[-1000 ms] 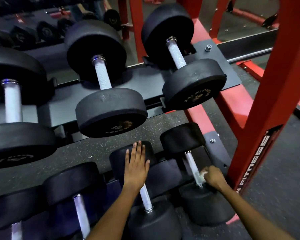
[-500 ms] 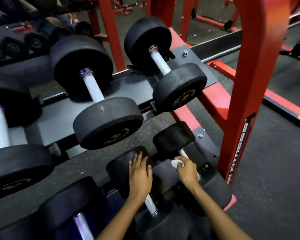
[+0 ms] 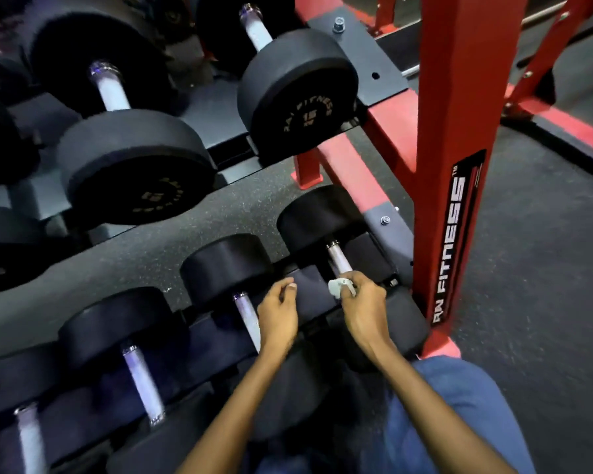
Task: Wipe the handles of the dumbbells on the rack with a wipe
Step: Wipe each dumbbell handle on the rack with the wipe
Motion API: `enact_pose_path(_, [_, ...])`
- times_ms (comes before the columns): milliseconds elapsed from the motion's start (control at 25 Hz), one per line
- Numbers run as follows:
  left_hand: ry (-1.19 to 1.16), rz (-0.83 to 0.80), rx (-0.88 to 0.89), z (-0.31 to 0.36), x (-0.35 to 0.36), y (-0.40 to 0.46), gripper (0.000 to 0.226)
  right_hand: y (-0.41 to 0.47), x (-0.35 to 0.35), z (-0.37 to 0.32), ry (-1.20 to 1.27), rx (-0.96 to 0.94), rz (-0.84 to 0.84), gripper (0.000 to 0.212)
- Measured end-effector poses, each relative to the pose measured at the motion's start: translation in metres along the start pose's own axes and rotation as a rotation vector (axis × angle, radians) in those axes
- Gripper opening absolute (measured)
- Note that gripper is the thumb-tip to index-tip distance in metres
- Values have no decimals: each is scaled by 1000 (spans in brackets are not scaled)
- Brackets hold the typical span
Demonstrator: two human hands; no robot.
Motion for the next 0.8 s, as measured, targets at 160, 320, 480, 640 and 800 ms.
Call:
enact_pose_path(160, [-97,54,-68,7,16,-30,23,-4,-32,0,-30,-68,-38,21])
enact_pose_path(320, [-122,90,-140,29,0,-57,24,-24,-53,-24,-45,-77,-86,19])
enact_pose_path(480, [-118,112,-153,92,-56,-99,23,-59,-100,-91,-37,-106,-115,11])
enact_pose_path(640, [-98,102,-141,180,-126,-142,27,-87,-156,-184,-58,-113,-186,10])
enact_pose_path(800, [-183,195,-162,261,-207,-205,22,-141,-207,-289,-55,-160,-319,7])
Point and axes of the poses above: each hand's wrist, its own y-axis towards the middle knuckle, its own x-axis out of the palm, z = x × y, the point moved 2 cm from there along y, towards the middle knuckle, and after that the axes turned 5 degrees about z, right-handed, at the moved point
